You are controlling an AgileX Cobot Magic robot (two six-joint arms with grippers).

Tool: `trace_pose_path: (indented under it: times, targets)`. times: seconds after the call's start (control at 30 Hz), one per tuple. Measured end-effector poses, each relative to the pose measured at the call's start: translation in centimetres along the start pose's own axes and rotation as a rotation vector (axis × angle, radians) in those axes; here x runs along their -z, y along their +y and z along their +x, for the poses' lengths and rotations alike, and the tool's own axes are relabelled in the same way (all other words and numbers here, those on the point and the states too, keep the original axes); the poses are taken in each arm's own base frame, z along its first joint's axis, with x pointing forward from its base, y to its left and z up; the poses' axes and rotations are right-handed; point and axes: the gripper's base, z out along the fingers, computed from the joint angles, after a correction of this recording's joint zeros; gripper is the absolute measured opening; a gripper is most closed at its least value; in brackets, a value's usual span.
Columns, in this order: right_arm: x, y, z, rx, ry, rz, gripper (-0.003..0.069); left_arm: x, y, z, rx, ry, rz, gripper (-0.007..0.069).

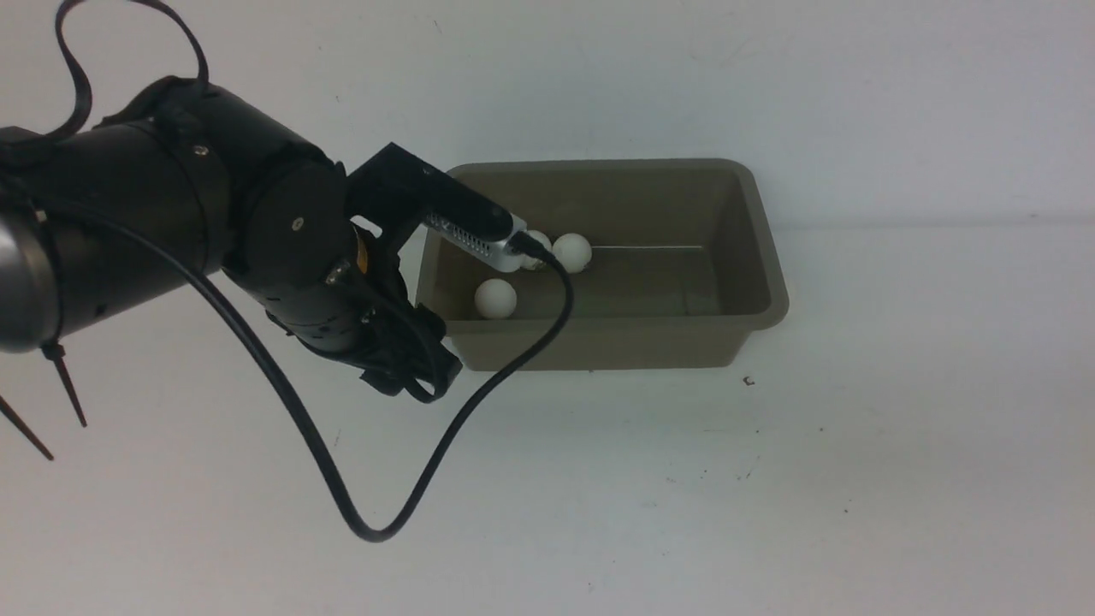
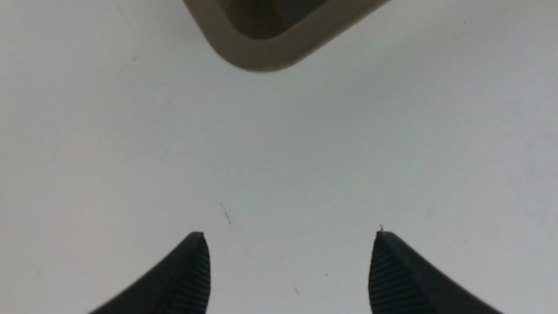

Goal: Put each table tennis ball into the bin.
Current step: Use the right arm to clamp the table tennis ball closest to it

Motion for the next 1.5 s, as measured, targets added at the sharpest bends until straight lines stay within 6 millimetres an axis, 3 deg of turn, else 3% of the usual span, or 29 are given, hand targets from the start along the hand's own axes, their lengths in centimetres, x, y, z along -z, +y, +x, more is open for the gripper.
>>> trace_pose_path:
  times: [0.13, 0.3, 0.47, 0.6, 0.73, 0.87, 1.13, 1.3, 1.5]
  targets:
    - [-0.8, -0.2, -1.0, -0.006, 0.041, -0.012, 0.0262, 0.0, -0.3, -0.5, 0.022, -0.053, 0.03, 0.0437]
    - [-3.8, -0.9, -4.8, -0.1, 0.139, -0.036, 0.0262, 0.1, -0.9, -1.0, 0.028, -0.107, 0.096, 0.0437]
    - [-6.7, -1.2, -6.7, -0.117, 0.273, -0.077, 0.0262, 0.4, -1.4, -1.2, 0.013, -0.136, 0.157, 0.0437]
    - [-10.3, -1.7, -7.8, -0.072, 0.414, -0.109, 0.0262, 1.9, -1.8, -1.6, 0.028, -0.21, 0.227, 0.0437]
    - [-13.7, -2.0, -8.3, -0.094, 0.473, -0.126, 0.0262, 5.2, -1.8, -2.0, 0.047, -0.344, 0.276, 0.0437]
    - [-16.2, -2.3, -8.6, -0.1, 0.509, -0.138, 0.0262, 9.2, -1.3, -1.5, 0.013, -0.467, 0.269, 0.0437]
    - [-21.2, -2.7, -7.7, -0.049, 0.686, -0.189, 0.0262, 14.2, -0.7, -0.3, -0.01, -0.604, 0.25, 0.0437]
    - [-24.8, -3.0, -6.6, -0.002, 0.746, -0.223, 0.0262, 14.5, -0.7, 0.0, -0.014, -0.598, 0.255, 0.0437]
    - [-28.1, -3.1, -4.4, 0.214, 0.763, -0.319, 0.0262, 14.5, -0.8, 0.1, -0.019, -0.58, 0.261, 0.0437]
